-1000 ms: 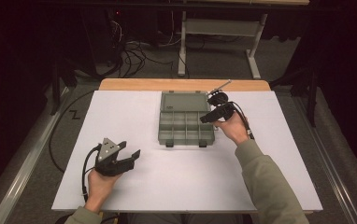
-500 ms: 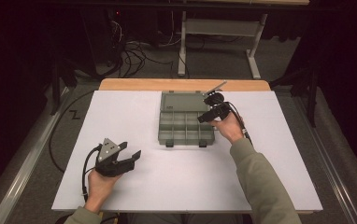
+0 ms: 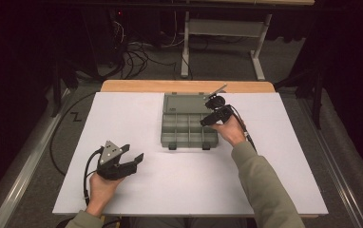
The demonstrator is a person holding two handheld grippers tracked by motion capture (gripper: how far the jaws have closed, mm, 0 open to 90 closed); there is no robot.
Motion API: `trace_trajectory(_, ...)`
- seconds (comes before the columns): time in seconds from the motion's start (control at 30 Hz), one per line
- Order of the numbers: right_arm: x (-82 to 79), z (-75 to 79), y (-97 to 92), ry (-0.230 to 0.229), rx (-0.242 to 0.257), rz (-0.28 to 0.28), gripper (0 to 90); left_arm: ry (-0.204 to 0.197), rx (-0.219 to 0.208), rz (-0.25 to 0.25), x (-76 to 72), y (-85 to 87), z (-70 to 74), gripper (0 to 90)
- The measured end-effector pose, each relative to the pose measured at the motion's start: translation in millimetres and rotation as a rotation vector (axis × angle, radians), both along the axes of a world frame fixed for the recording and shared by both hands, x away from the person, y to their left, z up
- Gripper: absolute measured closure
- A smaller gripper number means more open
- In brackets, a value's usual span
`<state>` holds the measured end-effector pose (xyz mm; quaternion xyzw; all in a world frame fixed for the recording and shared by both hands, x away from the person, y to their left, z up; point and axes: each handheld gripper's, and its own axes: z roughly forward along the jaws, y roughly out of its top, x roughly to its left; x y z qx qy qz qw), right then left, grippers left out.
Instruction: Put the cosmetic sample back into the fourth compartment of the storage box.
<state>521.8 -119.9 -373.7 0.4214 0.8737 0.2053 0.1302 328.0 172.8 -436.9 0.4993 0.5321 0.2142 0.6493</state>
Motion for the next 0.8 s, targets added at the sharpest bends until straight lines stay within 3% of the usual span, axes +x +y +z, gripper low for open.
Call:
trace_trajectory(0.33, -3.8, 0.2, -0.5, 0.007, 0.013, 0.004, 41.7, -0.002, 0.003, -0.001, -0.3, -0.9, -0.1, 35.3)
trace_trajectory(0.5, -9.8, 2.5, -3.2, 0.021, 0.054, 0.004, 45.3, -0.001, 0.004, 0.005, 0.8, 0.3, -0.5, 35.3)
trace_trajectory(0.8, -20.1, 5.8, -17.8, 0.006, 0.106, -0.004, 49.6, -0.003, 0.005, 0.011, 1.5, 0.1, -0.7, 35.3)
